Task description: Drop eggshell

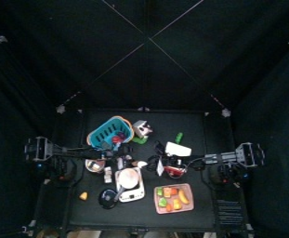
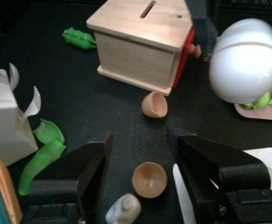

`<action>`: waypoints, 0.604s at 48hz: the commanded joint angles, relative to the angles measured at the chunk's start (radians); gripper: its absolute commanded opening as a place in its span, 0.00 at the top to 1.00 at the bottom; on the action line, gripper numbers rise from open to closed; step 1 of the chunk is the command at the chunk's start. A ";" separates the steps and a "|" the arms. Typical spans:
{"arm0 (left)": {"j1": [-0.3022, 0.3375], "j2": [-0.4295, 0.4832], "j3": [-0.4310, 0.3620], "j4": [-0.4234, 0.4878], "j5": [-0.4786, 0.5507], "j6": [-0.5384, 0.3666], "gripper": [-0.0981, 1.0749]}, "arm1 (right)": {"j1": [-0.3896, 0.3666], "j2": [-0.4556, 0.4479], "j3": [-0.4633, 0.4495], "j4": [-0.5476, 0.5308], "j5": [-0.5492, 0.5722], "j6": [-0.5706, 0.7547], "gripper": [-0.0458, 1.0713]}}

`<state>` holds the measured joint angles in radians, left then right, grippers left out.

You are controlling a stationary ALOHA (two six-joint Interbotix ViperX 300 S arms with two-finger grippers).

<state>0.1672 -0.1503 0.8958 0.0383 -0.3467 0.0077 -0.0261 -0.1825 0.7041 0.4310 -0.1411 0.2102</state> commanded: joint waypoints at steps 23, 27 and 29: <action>0.005 -0.149 0.087 0.021 -0.028 0.000 0.18 | 0.003 -0.023 -0.012 0.000 -0.017 -0.002 0.39; 0.005 -0.201 0.114 0.021 -0.023 -0.002 0.18 | 0.005 -0.017 -0.015 -0.003 -0.015 -0.002 0.39; 0.000 -0.232 0.129 0.021 -0.023 -0.002 0.18 | 0.005 -0.011 -0.020 -0.003 -0.017 -0.002 0.39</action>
<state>0.1687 -0.3221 1.0216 0.0568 -0.3666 0.0077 -0.0230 -0.1810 0.7041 0.4295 -0.1473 0.2117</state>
